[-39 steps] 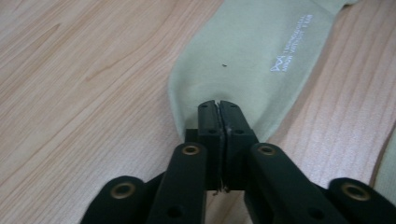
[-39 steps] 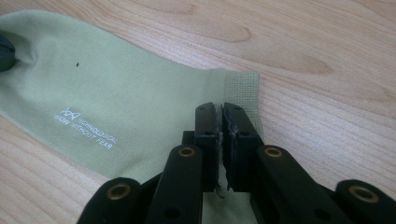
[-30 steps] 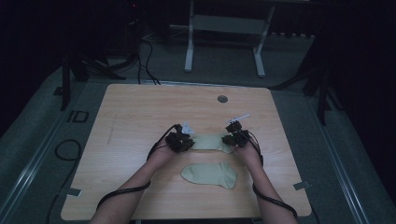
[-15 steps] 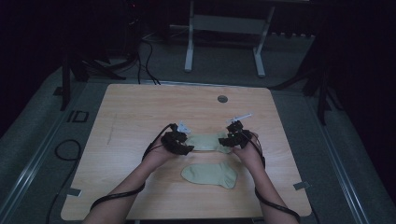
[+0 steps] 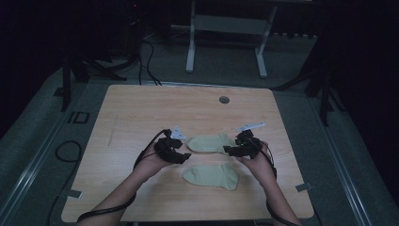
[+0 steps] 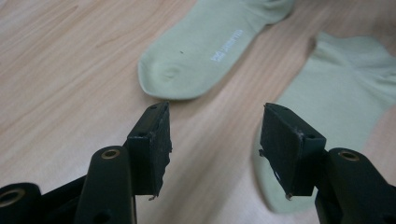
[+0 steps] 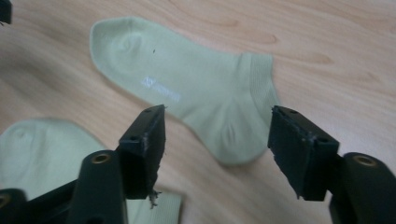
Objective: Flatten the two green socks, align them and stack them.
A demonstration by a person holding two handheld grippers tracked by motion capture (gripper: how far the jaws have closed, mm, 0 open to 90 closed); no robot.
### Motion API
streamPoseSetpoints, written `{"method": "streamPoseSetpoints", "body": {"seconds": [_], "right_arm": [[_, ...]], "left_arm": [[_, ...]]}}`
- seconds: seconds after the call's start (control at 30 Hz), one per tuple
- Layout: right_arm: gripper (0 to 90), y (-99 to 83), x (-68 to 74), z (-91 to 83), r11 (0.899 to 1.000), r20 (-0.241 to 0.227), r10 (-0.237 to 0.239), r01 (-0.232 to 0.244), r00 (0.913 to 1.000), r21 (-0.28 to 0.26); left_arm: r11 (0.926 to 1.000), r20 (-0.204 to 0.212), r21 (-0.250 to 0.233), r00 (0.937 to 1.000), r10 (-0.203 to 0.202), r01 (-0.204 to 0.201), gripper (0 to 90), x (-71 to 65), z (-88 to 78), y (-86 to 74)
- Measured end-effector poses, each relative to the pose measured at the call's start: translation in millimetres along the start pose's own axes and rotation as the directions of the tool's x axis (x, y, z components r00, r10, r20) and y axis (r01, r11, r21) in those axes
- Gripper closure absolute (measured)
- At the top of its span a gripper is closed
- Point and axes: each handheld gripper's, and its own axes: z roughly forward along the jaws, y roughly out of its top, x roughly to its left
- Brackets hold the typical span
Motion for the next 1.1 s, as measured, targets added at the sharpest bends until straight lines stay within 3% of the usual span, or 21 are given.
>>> {"method": "streamPoseSetpoints", "body": {"seconds": [0.2,0.33,0.63,0.77,0.93,1.1], "right_arm": [[38.0,-15.1,2.0,-10.5,1.000,0.004,-0.003,0.003,1.0000,0.020],[44.1,-26.0,2.8,-13.1,0.999,-0.009,0.009,-0.008,0.9999,0.042],[46.5,-55.4,14.5,-17.3,0.998,-0.045,0.006,-0.003,0.9990,0.061],[48.1,-63.8,18.9,-16.2,0.997,-0.041,0.002,0.001,0.9991,0.071],[53.2,-77.8,23.3,-11.0,0.995,-0.021,-0.036,0.038,0.9991,0.089],[58.8,-84.8,28.6,-9.6,0.992,0.019,-0.084,0.082,0.9962,0.100]], "left_arm": [[0.9999,0.002,0.005,0.9999,-0.012,0.012,42.7,-11.2,-5.3,-15.6],[0.9997,0.003,0.018,0.9998,-0.018,0.018,42.7,-17.0,-5.9,-23.5],[0.9982,0.045,0.035,0.9977,-0.051,0.050,42.7,-28.2,3.9,-39.3],[0.9982,0.045,0.049,0.9984,-0.036,0.034,43.7,-33.3,8.9,-42.2],[0.9979,0.027,0.063,0.9995,-0.016,0.014,47.1,-41.2,19.0,-49.8],[0.9987,0.023,0.041,0.9993,-0.031,0.030,50.8,-43.2,20.9,-51.3]]}}
